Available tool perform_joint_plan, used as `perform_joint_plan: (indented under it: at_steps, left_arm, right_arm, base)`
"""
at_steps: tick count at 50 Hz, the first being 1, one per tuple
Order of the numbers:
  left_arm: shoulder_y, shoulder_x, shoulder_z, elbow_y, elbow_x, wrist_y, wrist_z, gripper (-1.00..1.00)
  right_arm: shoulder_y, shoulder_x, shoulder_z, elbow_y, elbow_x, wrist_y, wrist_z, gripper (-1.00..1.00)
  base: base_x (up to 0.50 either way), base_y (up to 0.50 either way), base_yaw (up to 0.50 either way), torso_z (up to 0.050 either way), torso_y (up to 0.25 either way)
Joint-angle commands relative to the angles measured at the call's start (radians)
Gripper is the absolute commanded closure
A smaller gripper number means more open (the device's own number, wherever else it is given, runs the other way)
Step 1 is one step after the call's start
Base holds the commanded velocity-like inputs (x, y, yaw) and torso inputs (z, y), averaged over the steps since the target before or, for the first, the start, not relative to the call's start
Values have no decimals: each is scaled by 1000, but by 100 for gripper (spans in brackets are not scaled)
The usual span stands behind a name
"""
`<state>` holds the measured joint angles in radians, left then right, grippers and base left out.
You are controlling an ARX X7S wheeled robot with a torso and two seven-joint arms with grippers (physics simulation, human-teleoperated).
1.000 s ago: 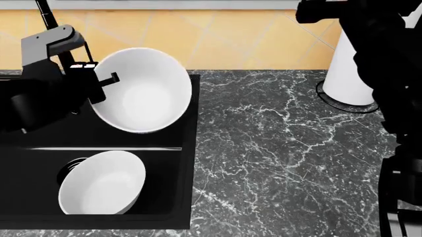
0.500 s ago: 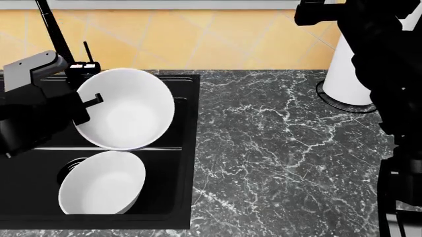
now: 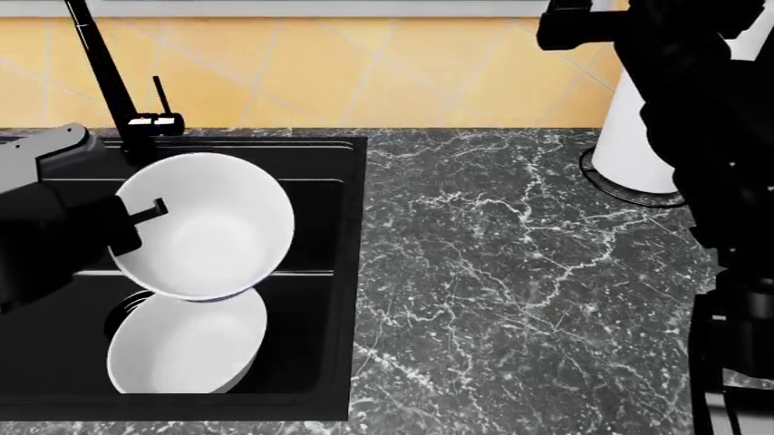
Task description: Stack the bowls in the sink.
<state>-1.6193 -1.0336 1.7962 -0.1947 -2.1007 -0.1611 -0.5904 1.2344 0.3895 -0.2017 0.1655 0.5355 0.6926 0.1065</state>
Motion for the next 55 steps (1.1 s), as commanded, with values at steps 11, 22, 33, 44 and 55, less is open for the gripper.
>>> perform_joint_plan:
  at_steps: [11,22,33,44,55]
  left_arm:
    - [35,-50,5,9,19,16,-9,100]
    - [64,-64,15,18,25,25,-12,100]
    - [103,-51,30,4,32,33,-7,100]
    - [143,-27,36,-33,26,50,12,100]
    - [172,-6,39,-68,19,57,22,100]
  right_arm:
    - [4,-10,-11,20,-3,-13,-3,-100]
    - [1,-7,-11,13,1,-10,1,-100]
    - [-3,-6,-11,12,3,-14,2,-100]
    - [-4,-6,-14,16,2,-17,3,-100]
    - [-7,-5,-17,24,1,-24,2,-100]
  base:
    - [0,0,0,0,1]
    - [0,0,0,0,0]
    - [0,0,0,0,0]
    - [0,0,0,0,0]
    - [0,0,0,0,0]
